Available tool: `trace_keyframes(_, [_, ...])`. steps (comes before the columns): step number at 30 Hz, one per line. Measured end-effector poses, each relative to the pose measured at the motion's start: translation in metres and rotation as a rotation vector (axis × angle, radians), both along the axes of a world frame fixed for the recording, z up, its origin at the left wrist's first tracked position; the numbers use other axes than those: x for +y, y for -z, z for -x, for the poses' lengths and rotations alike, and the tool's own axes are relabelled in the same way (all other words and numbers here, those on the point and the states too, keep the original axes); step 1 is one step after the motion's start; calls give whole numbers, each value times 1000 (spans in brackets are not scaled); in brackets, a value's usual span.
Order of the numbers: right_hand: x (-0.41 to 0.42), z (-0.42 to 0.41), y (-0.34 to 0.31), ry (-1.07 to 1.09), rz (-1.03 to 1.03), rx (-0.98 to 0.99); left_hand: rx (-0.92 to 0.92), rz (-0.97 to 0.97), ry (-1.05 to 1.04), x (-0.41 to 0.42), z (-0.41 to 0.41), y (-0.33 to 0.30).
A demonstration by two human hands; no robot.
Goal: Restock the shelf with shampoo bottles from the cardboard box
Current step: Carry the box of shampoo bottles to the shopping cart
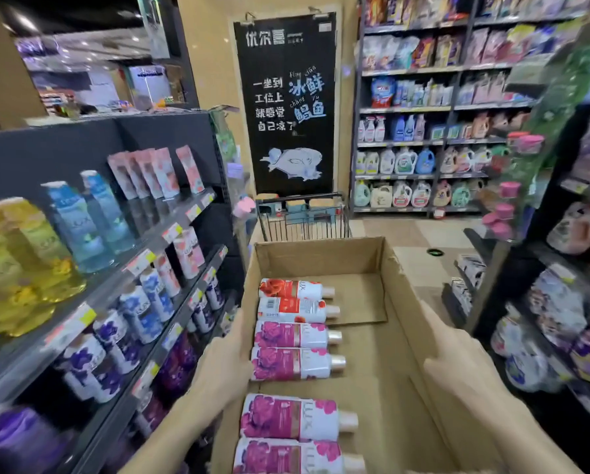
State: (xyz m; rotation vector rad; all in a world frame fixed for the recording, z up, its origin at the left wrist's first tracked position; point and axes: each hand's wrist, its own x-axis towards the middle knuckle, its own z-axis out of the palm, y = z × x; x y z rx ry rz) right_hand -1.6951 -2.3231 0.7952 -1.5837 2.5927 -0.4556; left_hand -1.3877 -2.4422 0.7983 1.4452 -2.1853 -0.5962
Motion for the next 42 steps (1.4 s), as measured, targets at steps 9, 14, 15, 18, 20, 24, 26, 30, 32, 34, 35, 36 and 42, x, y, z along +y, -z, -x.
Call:
trace_keyframes(9, [-221, 88, 33, -45, -1, -20, 12, -95, -42, -204, 84, 35])
trace_keyframes(14, [-336, 116, 47, -65, -54, -36, 40, -155, -83, -298, 113, 52])
trace_keyframes(15, [-357, 119, 51, -69, -59, -33, 44, -169, -98, -316, 117, 58])
trace_keyframes(18, [-421, 131, 67, -87, -84, -31, 45, -205, -152, -377, 126, 80])
trace_keyframes(20, [-461, 137, 79, -67, -113, -10, 30, -222, -152, -420, 130, 99])
trace_keyframes(24, [-526, 143, 110, 14, -191, -32, -21, -223, -133, -497, 144, 129])
trace_keyframes(26, [-555, 153, 125, 36, -186, -55, -8, -224, -124, -528, 158, 144])
trace_keyframes(30, [-605, 177, 163, 73, -191, -62, -93, -275, -119, -588, 182, 183])
trace_keyframes(32, [-628, 190, 181, 99, -218, -54, -94, -335, -125, -609, 196, 206])
trace_keyframes(34, [-650, 205, 201, 106, -262, -55, -101, -404, -114, -625, 212, 226])
trace_keyframes(35, [-661, 212, 211, 108, -272, -73, -119, -441, -115, -633, 220, 237])
trace_keyframes(36, [-669, 220, 222, 108, -276, -96, -135, -479, -127, -640, 228, 252])
trace_keyframes(42, [-702, 258, 300, 39, -331, -145, -136, -695, -224, -660, 270, 320])
